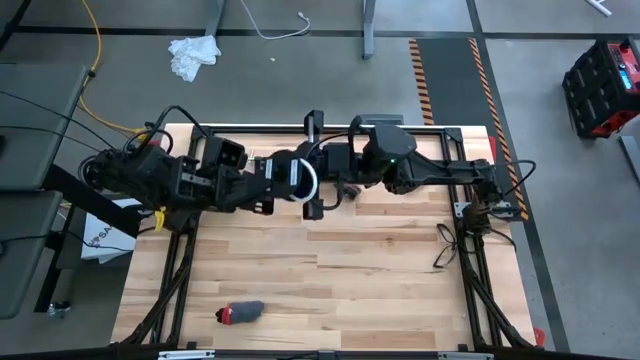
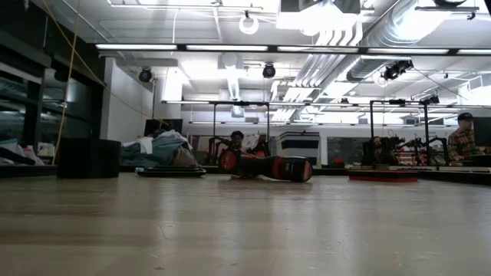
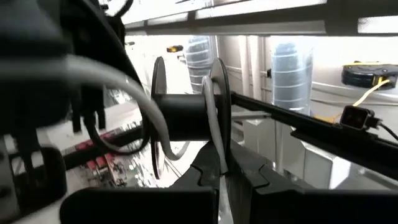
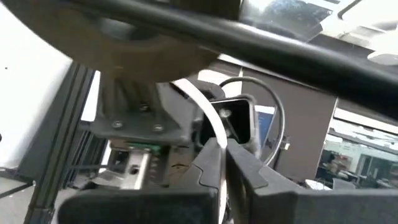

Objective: Coil cords
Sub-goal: Coil the white cable wire into the black spool

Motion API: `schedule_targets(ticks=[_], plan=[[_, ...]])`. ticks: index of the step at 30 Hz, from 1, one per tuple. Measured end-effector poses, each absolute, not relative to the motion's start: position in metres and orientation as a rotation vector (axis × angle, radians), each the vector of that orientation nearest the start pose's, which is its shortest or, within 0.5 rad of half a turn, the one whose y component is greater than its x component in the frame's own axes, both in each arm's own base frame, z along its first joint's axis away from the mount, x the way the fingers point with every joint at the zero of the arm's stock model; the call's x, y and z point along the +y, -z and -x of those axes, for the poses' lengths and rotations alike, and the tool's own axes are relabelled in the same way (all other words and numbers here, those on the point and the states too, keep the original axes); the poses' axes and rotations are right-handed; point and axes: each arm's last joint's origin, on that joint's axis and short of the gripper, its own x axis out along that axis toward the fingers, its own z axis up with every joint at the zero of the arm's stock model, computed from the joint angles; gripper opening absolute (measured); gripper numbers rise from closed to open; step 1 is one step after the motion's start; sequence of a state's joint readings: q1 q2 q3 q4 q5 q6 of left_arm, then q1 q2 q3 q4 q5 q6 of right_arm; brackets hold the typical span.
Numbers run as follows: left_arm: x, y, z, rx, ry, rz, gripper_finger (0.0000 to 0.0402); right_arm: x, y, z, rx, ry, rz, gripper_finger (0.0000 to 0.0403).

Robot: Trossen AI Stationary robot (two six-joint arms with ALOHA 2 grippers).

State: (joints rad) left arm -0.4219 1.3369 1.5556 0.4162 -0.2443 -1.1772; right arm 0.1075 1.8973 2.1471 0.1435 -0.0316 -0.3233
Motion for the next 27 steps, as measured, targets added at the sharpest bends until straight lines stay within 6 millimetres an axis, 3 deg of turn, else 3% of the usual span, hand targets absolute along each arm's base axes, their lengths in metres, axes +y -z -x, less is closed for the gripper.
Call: schedule_targets(ticks=[17,23,27], plan=[[-0.124,-0.524,-0.226,-0.246,0.579,1.275,0.0000,0.006,-0.507,-0.417,-0.374,-0.015,0.334,0.0000],[-0.112,-0.520,-0.205,-0.138,0.446,1.130,0.0000,-0.003,-0.508,-0.409,-0.298,-0.016,0.326,0.0000],[-0.095,-0.522,-0.184,-0.155,0.292,1.011,0.0000,-0.007,-0.510,-0.399,-0.221,-0.011,0.324,0.0000]])
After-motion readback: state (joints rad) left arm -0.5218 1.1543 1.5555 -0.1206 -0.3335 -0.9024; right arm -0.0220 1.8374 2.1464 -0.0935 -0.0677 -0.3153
